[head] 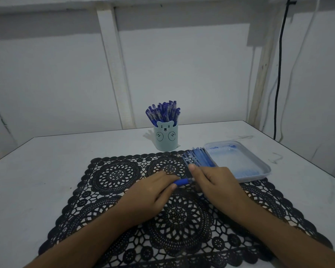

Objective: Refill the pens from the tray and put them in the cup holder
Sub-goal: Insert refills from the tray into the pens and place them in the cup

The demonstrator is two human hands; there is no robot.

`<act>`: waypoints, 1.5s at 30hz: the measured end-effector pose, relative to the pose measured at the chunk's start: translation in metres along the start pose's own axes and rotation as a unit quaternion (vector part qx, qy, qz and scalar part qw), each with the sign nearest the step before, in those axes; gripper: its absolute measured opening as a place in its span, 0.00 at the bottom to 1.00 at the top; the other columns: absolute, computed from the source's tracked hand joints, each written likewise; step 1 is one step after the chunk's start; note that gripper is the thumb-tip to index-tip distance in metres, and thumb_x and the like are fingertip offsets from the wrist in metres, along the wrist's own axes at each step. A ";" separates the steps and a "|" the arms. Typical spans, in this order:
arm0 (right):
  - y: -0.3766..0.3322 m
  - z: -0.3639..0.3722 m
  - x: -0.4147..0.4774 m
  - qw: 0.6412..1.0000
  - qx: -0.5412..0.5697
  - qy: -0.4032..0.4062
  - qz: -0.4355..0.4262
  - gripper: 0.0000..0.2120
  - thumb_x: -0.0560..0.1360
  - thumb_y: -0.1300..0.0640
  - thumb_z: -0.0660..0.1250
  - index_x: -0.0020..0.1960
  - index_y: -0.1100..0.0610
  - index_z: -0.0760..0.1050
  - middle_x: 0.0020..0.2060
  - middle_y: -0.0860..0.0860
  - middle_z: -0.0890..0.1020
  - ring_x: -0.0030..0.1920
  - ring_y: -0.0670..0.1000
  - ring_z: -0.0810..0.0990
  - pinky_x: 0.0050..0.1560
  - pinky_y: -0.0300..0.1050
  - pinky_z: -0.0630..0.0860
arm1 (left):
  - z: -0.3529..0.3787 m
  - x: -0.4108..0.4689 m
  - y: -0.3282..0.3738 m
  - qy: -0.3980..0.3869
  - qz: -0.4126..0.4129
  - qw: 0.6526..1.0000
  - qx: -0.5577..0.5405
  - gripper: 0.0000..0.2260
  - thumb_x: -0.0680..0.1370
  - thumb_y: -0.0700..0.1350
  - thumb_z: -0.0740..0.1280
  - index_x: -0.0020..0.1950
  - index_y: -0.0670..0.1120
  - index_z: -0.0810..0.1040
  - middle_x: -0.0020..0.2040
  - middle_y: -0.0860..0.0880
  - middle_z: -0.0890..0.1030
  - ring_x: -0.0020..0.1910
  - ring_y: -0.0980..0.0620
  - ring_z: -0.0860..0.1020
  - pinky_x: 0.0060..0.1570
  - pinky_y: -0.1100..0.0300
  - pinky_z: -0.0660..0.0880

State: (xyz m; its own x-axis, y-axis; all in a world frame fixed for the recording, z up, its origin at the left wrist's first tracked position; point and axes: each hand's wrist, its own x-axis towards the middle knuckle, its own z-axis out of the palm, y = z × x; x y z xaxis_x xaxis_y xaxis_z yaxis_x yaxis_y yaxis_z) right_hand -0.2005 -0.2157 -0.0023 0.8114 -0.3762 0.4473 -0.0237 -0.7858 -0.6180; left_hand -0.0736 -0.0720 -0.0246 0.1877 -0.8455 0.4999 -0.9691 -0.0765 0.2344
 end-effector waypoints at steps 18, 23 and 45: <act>0.007 -0.005 0.001 0.994 -0.007 -0.108 -0.029 0.04 0.78 0.48 0.58 0.45 0.46 0.67 0.31 0.46 0.76 0.33 0.41 0.73 0.34 0.35 0.68 | 0.000 0.001 -0.002 0.027 -0.007 0.999 -0.018 0.15 0.79 0.51 0.53 0.59 0.49 0.75 0.40 0.66 0.68 0.41 0.69 0.69 0.42 0.74 0.65; 0.007 -0.005 0.002 0.997 -0.005 -0.078 -0.002 0.13 0.77 0.43 0.54 0.39 0.47 0.68 0.31 0.47 0.75 0.31 0.43 0.73 0.36 0.40 0.72 | 0.001 0.001 -0.001 0.018 -0.004 1.000 -0.007 0.16 0.79 0.52 0.53 0.59 0.50 0.74 0.41 0.64 0.69 0.41 0.64 0.70 0.41 0.67 0.68; 0.008 -0.008 0.003 0.991 -0.048 -0.113 -0.055 0.05 0.78 0.51 0.58 0.43 0.47 0.67 0.32 0.49 0.77 0.31 0.45 0.72 0.33 0.37 0.66 | 0.000 0.000 -0.003 0.019 0.004 1.000 -0.002 0.14 0.79 0.51 0.55 0.56 0.49 0.75 0.41 0.61 0.69 0.39 0.62 0.70 0.39 0.65 0.69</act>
State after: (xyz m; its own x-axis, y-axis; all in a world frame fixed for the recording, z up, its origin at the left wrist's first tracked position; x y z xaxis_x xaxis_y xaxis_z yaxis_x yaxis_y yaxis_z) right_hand -0.2024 -0.2267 -0.0007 0.9220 -0.1739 0.3458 0.0264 -0.8630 -0.5046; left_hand -0.0708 -0.0719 -0.0257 0.1860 -0.8258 0.5325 -0.9701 -0.0683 0.2329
